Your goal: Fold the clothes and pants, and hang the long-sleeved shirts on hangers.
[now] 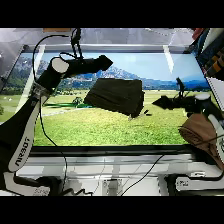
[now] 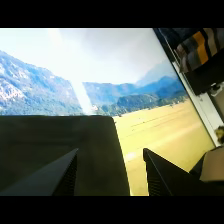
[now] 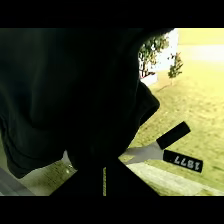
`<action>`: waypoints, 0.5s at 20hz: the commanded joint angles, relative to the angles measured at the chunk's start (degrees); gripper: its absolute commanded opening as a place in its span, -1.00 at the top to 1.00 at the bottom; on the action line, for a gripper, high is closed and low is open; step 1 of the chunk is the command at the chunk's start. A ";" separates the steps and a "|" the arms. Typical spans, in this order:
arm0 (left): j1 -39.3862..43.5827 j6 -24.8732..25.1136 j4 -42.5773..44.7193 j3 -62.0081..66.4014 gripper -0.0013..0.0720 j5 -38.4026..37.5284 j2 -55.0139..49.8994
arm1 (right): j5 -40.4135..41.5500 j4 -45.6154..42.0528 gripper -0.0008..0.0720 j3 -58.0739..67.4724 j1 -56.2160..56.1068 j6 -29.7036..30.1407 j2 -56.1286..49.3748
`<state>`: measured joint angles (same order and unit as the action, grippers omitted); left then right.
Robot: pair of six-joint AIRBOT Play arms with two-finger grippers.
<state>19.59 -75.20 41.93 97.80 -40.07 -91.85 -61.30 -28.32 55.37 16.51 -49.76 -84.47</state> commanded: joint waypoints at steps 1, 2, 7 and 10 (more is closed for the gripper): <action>-0.02 0.07 -0.02 0.04 -0.25 -0.31 0.42 | 10.21 9.55 -0.13 -13.09 0.09 3.52 3.91; 0.07 0.04 -0.04 0.04 -0.25 -0.33 0.42 | 10.62 9.81 -0.76 -13.09 0.11 1.92 3.48; 0.90 0.04 -0.04 0.04 -0.25 -0.31 0.42 | 13.99 12.85 -0.91 -13.05 -2.84 -7.48 1.60; 1.07 0.02 -0.04 0.04 -0.25 -0.33 0.42 | 15.43 19.89 -0.91 -12.63 -7.89 -7.76 -2.16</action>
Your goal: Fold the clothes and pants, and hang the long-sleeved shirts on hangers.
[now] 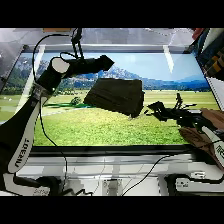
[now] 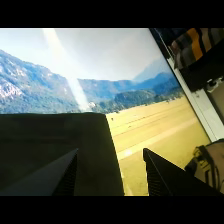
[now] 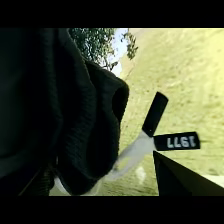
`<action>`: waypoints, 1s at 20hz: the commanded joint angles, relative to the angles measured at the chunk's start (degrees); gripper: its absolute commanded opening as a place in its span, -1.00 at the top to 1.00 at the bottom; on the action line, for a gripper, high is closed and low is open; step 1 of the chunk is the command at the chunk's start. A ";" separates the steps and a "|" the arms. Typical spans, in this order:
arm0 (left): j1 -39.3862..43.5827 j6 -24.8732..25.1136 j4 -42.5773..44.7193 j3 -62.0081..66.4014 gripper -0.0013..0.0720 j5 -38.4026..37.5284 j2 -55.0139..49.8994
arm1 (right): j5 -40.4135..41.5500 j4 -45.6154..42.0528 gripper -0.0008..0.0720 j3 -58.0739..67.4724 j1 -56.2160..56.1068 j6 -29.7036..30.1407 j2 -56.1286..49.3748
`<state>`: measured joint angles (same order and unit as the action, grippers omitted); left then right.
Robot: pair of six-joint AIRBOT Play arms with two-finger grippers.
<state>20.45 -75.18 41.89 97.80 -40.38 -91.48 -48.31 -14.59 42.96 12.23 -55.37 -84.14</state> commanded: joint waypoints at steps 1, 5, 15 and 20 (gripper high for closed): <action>0.26 0.00 -0.02 0.04 -0.25 -0.02 0.04 | 3.30 9.03 -0.91 0.33 -5.42 -2.05 -4.33; 0.26 0.02 0.00 0.04 -0.25 -0.70 0.04 | -0.33 18.43 -0.91 7.32 -9.81 0.98 -11.63; 0.24 0.02 0.00 0.04 -0.25 -1.09 0.04 | -1.07 6.29 -0.93 29.70 -15.13 1.46 -17.20; 0.22 0.02 0.02 0.04 -0.25 -1.09 0.04 | -2.14 -4.00 -0.92 32.02 -12.46 -6.05 -17.18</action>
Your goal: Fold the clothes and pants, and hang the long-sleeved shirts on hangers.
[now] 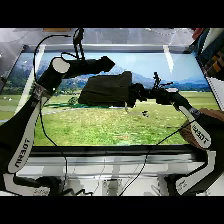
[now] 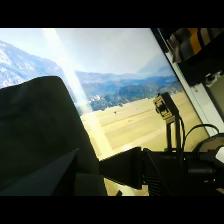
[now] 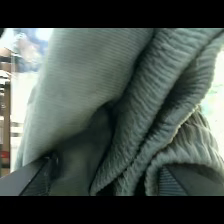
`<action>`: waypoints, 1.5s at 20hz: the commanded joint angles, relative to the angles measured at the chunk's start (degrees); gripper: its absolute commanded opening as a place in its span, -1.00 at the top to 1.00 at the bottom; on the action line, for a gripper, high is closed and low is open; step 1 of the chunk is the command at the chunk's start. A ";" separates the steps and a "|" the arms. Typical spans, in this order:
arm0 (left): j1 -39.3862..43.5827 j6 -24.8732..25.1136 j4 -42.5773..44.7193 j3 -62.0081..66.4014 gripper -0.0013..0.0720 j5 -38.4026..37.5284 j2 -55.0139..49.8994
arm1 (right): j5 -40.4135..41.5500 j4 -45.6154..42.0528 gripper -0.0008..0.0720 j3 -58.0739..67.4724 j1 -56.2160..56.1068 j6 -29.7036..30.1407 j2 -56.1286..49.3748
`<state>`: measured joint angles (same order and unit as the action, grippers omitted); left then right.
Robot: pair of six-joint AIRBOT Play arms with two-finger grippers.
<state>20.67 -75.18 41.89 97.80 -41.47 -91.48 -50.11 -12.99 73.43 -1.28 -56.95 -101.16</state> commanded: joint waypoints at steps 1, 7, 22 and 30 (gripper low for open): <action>0.00 0.02 0.02 0.04 -0.25 0.00 0.04 | -0.50 -5.62 -0.92 1.55 1.36 -5.14 -0.15; 0.00 0.02 0.00 0.04 -0.25 0.00 0.04 | -4.42 -5.46 -0.92 1.55 1.60 -5.57 -0.15; 0.02 0.02 0.00 0.04 -0.25 0.00 0.04 | -7.85 -5.66 -0.92 1.55 3.48 -9.46 -0.20; 0.00 0.02 0.02 0.04 -0.25 -0.11 0.04 | -1.44 -16.17 -0.92 1.55 1.51 -16.15 -0.33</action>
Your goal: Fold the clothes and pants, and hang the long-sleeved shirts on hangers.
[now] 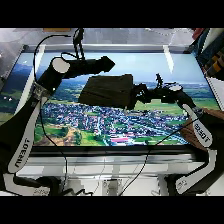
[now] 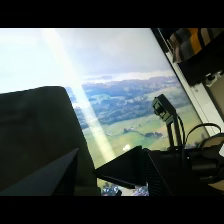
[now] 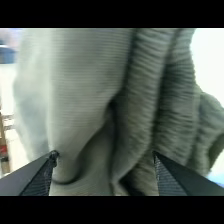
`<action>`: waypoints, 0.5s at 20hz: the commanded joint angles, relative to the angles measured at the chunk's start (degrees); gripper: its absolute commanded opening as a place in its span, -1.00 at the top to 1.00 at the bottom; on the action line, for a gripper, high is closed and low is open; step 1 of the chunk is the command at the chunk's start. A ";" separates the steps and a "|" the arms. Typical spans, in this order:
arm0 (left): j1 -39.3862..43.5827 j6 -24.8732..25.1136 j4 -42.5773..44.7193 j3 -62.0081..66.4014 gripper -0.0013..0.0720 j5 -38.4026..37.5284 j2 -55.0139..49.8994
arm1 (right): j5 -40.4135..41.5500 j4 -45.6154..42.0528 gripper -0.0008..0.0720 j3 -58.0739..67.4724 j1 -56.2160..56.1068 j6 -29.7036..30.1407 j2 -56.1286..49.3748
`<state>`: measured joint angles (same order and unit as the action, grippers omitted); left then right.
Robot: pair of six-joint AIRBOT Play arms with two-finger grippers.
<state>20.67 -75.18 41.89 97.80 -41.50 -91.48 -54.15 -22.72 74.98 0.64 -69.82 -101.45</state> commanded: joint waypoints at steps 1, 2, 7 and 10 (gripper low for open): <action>0.00 0.02 0.02 0.04 -0.25 -0.22 0.04 | 2.23 -7.91 -0.92 0.00 -0.07 -3.30 -0.04; 0.02 0.02 0.02 0.04 -0.25 -0.22 0.04 | 1.62 -8.24 -0.89 0.00 0.48 -3.28 -0.04; 0.02 0.02 0.02 0.04 -0.25 -0.22 0.04 | -0.17 -13.40 -0.62 0.00 2.71 -3.19 0.00; 0.02 0.00 0.02 0.04 -0.25 -0.24 0.04 | -0.09 -17.22 -0.04 0.00 3.28 -3.04 0.00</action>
<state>20.67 -75.16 41.89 97.80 -41.69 -91.48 -54.08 -35.38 74.98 3.29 -72.79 -101.47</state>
